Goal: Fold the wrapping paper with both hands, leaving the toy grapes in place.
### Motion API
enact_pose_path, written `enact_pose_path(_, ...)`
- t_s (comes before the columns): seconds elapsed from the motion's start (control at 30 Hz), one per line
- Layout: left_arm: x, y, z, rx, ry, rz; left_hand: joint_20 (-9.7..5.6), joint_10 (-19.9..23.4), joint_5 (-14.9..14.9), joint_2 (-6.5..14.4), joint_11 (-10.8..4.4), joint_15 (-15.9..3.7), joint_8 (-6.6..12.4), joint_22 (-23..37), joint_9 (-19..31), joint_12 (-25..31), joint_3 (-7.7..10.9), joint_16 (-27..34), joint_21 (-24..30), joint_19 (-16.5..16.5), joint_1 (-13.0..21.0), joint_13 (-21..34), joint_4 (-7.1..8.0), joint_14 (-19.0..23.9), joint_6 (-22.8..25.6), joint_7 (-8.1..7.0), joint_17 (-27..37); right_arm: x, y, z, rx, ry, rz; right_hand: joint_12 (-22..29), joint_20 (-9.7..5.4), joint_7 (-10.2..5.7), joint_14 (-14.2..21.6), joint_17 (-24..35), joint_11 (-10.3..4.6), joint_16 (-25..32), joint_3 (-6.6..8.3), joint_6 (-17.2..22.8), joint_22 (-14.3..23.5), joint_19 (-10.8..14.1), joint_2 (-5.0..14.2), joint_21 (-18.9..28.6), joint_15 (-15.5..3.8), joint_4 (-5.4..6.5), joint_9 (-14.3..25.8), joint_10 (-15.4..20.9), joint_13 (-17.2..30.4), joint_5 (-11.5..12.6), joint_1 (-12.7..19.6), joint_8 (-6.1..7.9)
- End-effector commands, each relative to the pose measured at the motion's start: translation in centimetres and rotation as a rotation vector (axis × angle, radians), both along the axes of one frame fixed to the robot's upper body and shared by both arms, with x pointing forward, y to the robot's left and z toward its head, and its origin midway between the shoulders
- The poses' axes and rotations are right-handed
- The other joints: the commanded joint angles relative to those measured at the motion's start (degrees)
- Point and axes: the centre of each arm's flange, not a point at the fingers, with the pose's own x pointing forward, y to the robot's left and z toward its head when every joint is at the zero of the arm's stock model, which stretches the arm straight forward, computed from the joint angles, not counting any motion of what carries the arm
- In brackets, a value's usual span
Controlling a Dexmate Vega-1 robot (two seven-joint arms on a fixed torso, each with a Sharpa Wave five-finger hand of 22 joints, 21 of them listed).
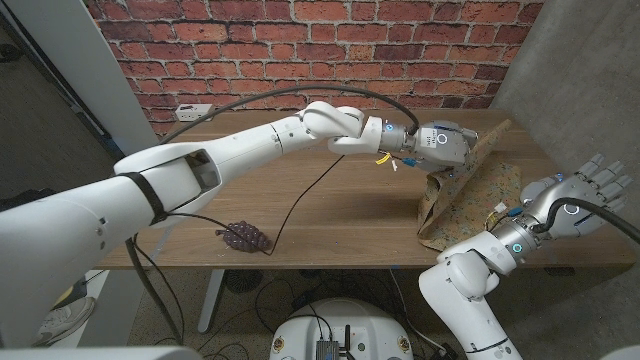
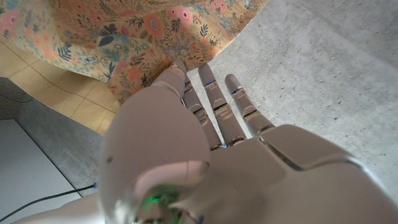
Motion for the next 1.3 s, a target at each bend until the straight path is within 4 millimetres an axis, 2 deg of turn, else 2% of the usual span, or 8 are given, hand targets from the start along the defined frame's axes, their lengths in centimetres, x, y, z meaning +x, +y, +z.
enact_pose_path(0.03,0.4,-1.7,-1.2,0.026,0.01,-0.049,0.89,-2.44,0.19,0.51,-1.01,-9.5,-2.11,0.13,-1.46,-2.84,1.25,-3.79,0.43,-0.85,-1.2,24.52,0.46,-3.16,-2.99,-1.97,-2.39,-1.6,-0.6,-0.5,-0.009,-0.035,-0.045,-0.04,-0.38,0.29,0.83,0.09,0.31,0.08,0.27,0.3,0.15,0.62,-0.04,-0.07,-2.01,-0.49,0.14,0.55,0.07,-0.07,0.94,0.17)
enact_pose_path(0.13,0.5,-1.5,-1.1,0.0,0.014,-0.071,1.72,-7.61,0.23,0.22,-1.54,-9.1,-6.59,-0.03,-3.3,-6.73,1.69,-6.74,0.28,-1.56,-3.44,22.2,0.95,-6.01,-10.8,-4.06,-5.07,-1.8,-0.6,-0.6,-0.009,-0.038,-0.045,0.02,-0.4,0.29,1.01,0.11,0.31,0.11,0.19,0.47,0.15,0.68,-0.12,-0.12,-2.09,-0.44,0.15,0.72,0.07,-0.11,0.97,0.24)
enact_pose_path(0.3,0.7,-0.9,-0.9,-0.059,0.043,-0.101,2.44,-20.37,0.14,-2.54,-0.72,-7.5,-14.11,-0.12,-7.09,-14.15,-0.4,-8.39,-0.74,-3.1,-13.44,16.79,3.31,-12.62,-23.43,-6.24,-10.29,-1.8,-0.6,-0.6,-0.012,-0.038,-0.042,0.1,-0.57,0.22,1.31,0.18,0.27,0.2,0.06,0.66,0.16,0.75,-0.12,-0.22,-2.19,-0.27,0.15,0.99,0.08,-0.17,0.94,0.3)
enact_pose_path(0.5,1.3,-0.2,-0.5,-0.212,0.053,-0.103,3.76,-40.76,0.29,-1.23,1.58,-3.63,-14.91,-0.11,-9.69,-14.96,-3.08,-8.37,-3.01,-5.69,-25.55,10.55,7.9,-21.46,-42.16,-7.34,-13.87,-1.6,-0.5,-0.4,-0.022,-0.037,-0.037,0.12,-0.67,0.19,1.37,0.22,0.25,0.18,-0.07,0.67,0.16,0.78,-0.15,-0.32,-2.14,-0.15,0.15,1.13,0.08,-0.22,0.92,0.29)
enact_pose_path(0.53,1.5,-0.1,-0.4,-0.246,0.064,-0.101,4.07,-43.75,0.36,-0.17,1.1,-3.16,-14.89,-0.09,-9.89,-14.77,-2.81,-8.39,-3.38,-5.98,-26.91,9.43,8.55,-23.32,-45.27,-7.05,-14.28,-1.6,-0.4,-0.3,-0.025,-0.037,-0.037,0.15,-0.65,0.19,1.4,0.22,0.23,0.18,-0.09,0.68,0.16,0.81,-0.16,-0.32,-2.16,-0.13,0.15,1.2,0.08,-0.23,0.91,0.29)
enact_pose_path(0.67,2.4,0.2,-0.1,-0.388,0.114,-0.09,4.95,-50.41,0.64,1.94,3.36,-1.84,-14.69,-0.03,-9.94,-14.64,-1.71,-8.4,-4.45,-7.46,-31.03,7.07,11.66,-27.86,-50.02,-5.74,-14.55,-1.6,-0.3,-0.2,-0.031,-0.037,-0.035,0.14,-0.71,0.12,1.54,0.25,0.06,0.2,-0.15,0.81,0.17,0.85,-0.12,-0.4,-2.18,-0.07,0.15,1.28,0.08,-0.25,0.96,0.33)
enact_pose_path(1.0,4.4,1.4,1.9,-0.585,0.327,-0.026,4.14,-47.99,1.43,2.93,3.81,-1.5,-13.39,0.21,-9.92,-12.82,-0.09,-7.23,-4.43,-7.14,-36.07,5.36,16.47,-27.52,-48.96,-4.84,-14.51,-2.0,0.6,0.1,-0.081,-0.042,0.005,0.58,-0.82,0.17,1.95,0.34,0.08,0.28,-0.2,2.5,0.18,1.07,0.29,-0.56,-2.35,0.13,0.15,2.81,0.07,-0.28,1.18,0.9)
enact_pose_path(1.3,7.9,2.5,3.6,-0.582,0.512,0.17,2.58,-45.0,1.28,1.98,5.21,-0.33,-12.58,-0.06,-10.18,-12.07,3.67,-7.42,-4.99,-7.63,-35.75,3.84,15.54,-27.08,-45.03,-3.43,-15.48,-0.9,3.1,0.3,-0.155,-0.032,0.203,1.67,-2.74,-0.03,5.1,0.62,0.61,1.0,-0.29,8.9,0.23,3.11,1.2,-0.42,-2.74,1.62,0.1,8.44,0.03,-0.43,-0.42,2.33)
